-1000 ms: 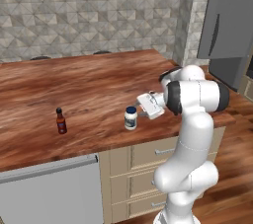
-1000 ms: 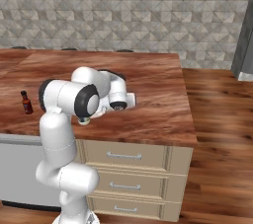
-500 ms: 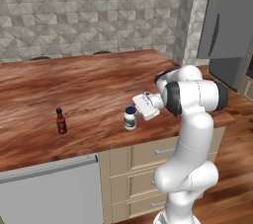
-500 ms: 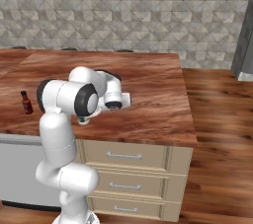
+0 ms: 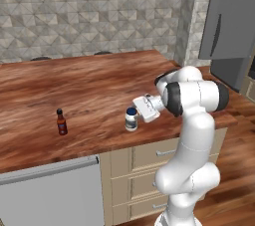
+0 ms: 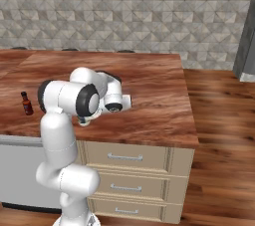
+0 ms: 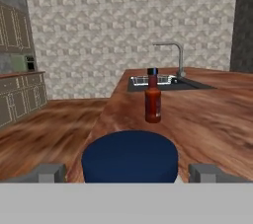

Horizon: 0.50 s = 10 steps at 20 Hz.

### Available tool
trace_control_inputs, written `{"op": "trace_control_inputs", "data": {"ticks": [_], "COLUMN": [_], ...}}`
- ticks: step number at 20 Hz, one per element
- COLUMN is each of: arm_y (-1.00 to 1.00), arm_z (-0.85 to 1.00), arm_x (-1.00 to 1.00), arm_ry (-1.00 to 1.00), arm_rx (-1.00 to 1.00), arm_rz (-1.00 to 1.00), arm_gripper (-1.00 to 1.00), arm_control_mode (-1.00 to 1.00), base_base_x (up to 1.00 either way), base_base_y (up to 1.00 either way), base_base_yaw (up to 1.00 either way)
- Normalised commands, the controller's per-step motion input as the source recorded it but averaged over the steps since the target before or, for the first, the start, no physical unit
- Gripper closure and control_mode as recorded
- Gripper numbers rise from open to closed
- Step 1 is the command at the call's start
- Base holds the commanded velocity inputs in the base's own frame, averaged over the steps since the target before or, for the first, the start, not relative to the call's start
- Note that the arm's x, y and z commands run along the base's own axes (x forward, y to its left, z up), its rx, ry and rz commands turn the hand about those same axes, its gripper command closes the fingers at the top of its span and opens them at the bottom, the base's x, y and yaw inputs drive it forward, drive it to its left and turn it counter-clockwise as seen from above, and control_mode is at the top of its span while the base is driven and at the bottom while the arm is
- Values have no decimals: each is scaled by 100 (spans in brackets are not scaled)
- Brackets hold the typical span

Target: Place the mayonnaise and condiment bottle from the counter to the top shelf of the fridge. If the existing items in the fridge are on the top shelf, move them to other shelves.

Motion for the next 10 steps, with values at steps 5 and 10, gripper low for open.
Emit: {"op": "trace_control_inputs", "data": {"ticks": [5,10], "arm_y": [0,0], "arm_z": [0,34], "arm_x": [0,-9], "arm_ry": [0,0], "arm_rx": [0,0], "arm_rz": [0,-4], "arm_gripper": [100,100], "arm_control_mode": [-100,-100], "base_base_x": [0,0], "base_base_y": [0,0], "base_base_yaw": [0,0]}}
